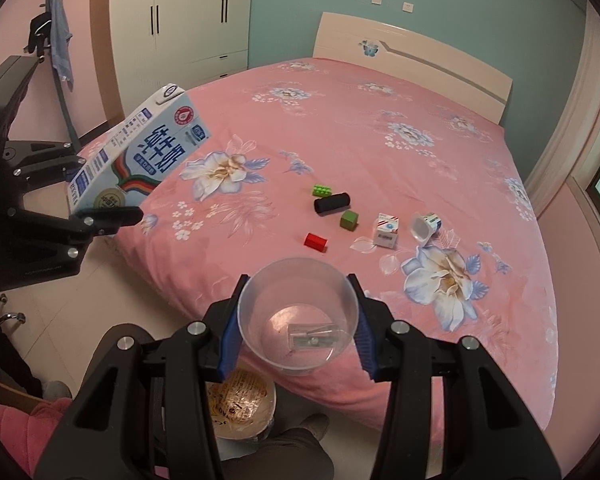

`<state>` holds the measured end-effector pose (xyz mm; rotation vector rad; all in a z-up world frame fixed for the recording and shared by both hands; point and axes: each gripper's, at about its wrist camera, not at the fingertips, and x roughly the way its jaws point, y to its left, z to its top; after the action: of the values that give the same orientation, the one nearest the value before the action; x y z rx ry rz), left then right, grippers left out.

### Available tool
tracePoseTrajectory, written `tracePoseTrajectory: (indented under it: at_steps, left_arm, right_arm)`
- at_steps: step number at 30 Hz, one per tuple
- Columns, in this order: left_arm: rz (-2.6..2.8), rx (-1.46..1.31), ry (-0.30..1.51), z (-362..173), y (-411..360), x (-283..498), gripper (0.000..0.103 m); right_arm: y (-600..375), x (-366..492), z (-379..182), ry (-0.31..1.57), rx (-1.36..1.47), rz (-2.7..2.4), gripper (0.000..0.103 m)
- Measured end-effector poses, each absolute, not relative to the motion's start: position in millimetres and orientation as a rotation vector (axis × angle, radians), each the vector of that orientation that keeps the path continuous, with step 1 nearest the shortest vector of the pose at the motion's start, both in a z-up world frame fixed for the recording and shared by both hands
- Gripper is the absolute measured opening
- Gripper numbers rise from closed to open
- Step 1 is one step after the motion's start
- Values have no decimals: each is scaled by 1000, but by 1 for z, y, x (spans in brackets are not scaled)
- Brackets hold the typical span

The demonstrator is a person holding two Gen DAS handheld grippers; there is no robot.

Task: Collect trash
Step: 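Carry the milk carton and clear cup with both tools over the trash bin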

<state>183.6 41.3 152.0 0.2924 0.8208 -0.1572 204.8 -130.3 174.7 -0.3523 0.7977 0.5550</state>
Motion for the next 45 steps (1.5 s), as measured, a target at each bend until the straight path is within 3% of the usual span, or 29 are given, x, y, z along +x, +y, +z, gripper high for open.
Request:
tracePoseTrajectory:
  at_steps: [10,26,45]
  left_arm:
    - [-197,302,876,108,46,157,42]
    - [-290,286,1095,-16,35,141,42]
    - [-332,172,1384,-174,30,159,41]
  right_arm:
    - [-122,167,123,873,-391,617,48]
    - [-111,156,3,1066,-353,688,48]
    - [-94,160,-190,1369,-250,698,48]
